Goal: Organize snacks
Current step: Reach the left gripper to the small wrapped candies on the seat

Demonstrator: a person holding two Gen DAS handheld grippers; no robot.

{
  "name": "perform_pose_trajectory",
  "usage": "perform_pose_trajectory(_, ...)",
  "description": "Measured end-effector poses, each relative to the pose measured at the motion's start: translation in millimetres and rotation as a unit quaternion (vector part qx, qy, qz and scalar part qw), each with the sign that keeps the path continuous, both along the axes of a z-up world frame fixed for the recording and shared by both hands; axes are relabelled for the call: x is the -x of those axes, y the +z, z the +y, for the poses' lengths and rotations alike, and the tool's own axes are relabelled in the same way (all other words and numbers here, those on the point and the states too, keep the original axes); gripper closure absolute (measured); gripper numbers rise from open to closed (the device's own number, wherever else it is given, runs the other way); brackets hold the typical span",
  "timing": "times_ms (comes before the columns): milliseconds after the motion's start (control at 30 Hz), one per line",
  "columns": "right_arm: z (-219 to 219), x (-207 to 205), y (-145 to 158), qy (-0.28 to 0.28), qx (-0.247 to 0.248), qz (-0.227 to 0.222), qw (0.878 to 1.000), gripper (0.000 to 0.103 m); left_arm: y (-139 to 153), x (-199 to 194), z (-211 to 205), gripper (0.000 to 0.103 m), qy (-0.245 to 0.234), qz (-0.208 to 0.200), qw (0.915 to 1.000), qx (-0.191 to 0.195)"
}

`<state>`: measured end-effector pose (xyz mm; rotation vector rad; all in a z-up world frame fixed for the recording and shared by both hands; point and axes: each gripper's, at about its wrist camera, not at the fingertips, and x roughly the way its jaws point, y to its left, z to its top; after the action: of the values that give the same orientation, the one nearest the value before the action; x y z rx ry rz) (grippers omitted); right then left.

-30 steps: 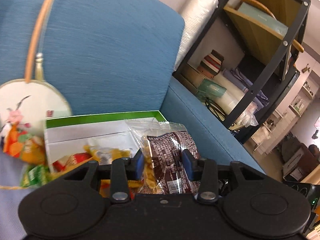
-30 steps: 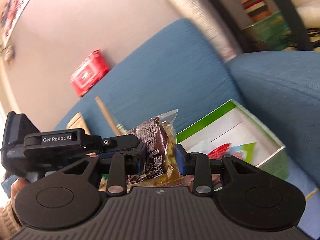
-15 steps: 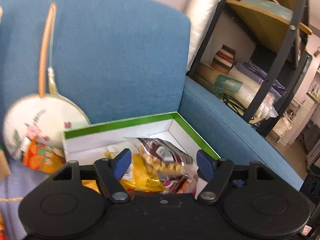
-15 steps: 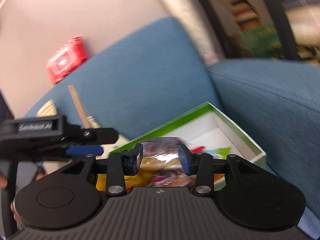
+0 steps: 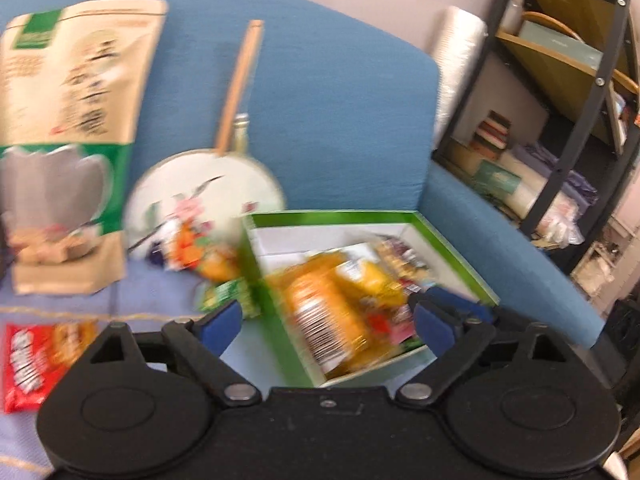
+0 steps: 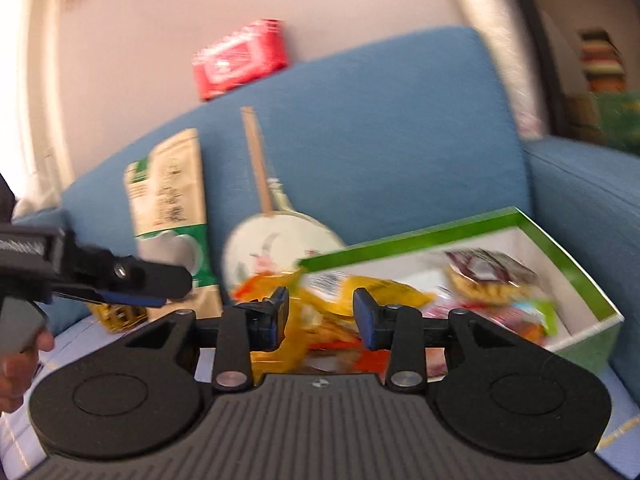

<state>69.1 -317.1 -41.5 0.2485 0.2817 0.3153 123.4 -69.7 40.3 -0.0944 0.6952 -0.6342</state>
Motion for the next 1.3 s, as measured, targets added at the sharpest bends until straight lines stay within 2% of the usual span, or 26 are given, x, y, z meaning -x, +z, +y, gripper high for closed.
perform_pose_trajectory(67,12.0,-2.3,-0.2,0.038,-0.011,-0.004,0.999,0.043,-3.2,2.6,13.8,0.000,0.013,-0.003,0.9998,-0.011)
perform_pose_trajectory(133,24.2,-6.8,-1.3,0.087,-0.023,-0.001,0.996,0.054,-5.8,1.6,25.1,0.000,0.028,-0.001,0.9995,-0.014)
perform_pose_trajectory(167,30.8,-9.8,-2.5,0.099,-0.023,0.002,0.995,0.056,-7.0,-0.1,30.4,0.000,0.036,0.003,0.9993,-0.012)
perform_pose_trajectory(267,43.5,-22.9,-13.7,0.087,0.002,0.034,0.996,0.059,-11.4,-6.9,40.5,0.000,0.059,0.012,0.9982,-0.009)
perform_pose_trajectory(300,43.1,-25.4,-17.9,0.069,0.013,0.044,0.997,0.075,-12.9,-8.1,42.7,0.000,0.061,0.013,0.9980,-0.009)
perform_pose_trajectory(333,40.3,-27.2,-20.2,0.048,0.017,0.051,0.997,0.077,-14.4,-8.1,45.1,0.000,0.062,0.013,0.9979,-0.011)
perform_pose_trajectory(400,29.1,-32.2,-24.5,-0.013,0.027,0.074,0.997,0.072,-17.7,-6.9,47.6,0.000,0.061,0.010,0.9980,-0.016)
perform_pose_trajectory(433,21.0,-32.3,-27.3,-0.013,0.011,0.079,0.997,0.074,-19.9,-5.3,49.3,0.000,0.059,0.008,0.9980,-0.019)
perform_pose_trajectory(467,16.6,-32.1,-27.7,-0.007,-0.010,0.083,0.996,0.073,-21.7,-3.6,50.1,0.000,0.057,0.007,0.9981,-0.023)
perform_pose_trajectory(500,15.8,-29.3,-24.7,0.000,-0.021,0.077,0.997,0.067,-23.7,-2.1,51.4,0.000,0.055,0.007,0.9981,-0.027)
perform_pose_trajectory(633,37.0,-12.9,-12.4,0.036,0.006,0.028,0.999,0.060,-29.6,4.6,60.5,0.000,0.056,0.004,0.9979,-0.034)
perform_pose_trajectory(800,74.2,-4.5,-14.9,0.084,0.054,0.025,0.995,0.055,-28.7,11.2,85.4,0.000,0.074,-0.013,0.9956,-0.057)
perform_pose_trajectory(867,85.8,-2.0,-14.5,0.100,0.058,0.026,0.993,0.053,-29.4,7.5,96.7,0.000,0.087,-0.007,0.9944,-0.060)
perform_pose_trajectory(967,98.6,5.3,-16.4,0.127,0.058,0.032,0.990,0.049,-31.0,-3.7,111.3,0.000,0.104,0.016,0.9934,-0.046)
perform_pose_trajectory(1067,109.3,8.8,-19.7,0.125,0.081,0.037,0.988,0.043,-29.7,-16.9,108.1,0.000,0.099,0.018,0.9945,-0.029)
perform_pose_trajectory(1167,107.0,9.4,-19.9,0.110,0.094,0.038,0.989,0.026,-30.6,-35.3,89.9,0.000,0.088,0.025,0.9957,-0.017)
perform_pose_trajectory(1200,104.9,9.6,-19.2,0.091,0.101,0.037,0.990,0.015,-31.5,-42.7,84.1,0.000,0.085,0.030,0.9959,-0.009)
perform_pose_trajectory(1300,94.8,12.2,-14.6,0.071,0.099,0.038,0.992,0.007,-35.7,-66.1,70.4,0.000,0.098,0.048,0.9938,0.023)
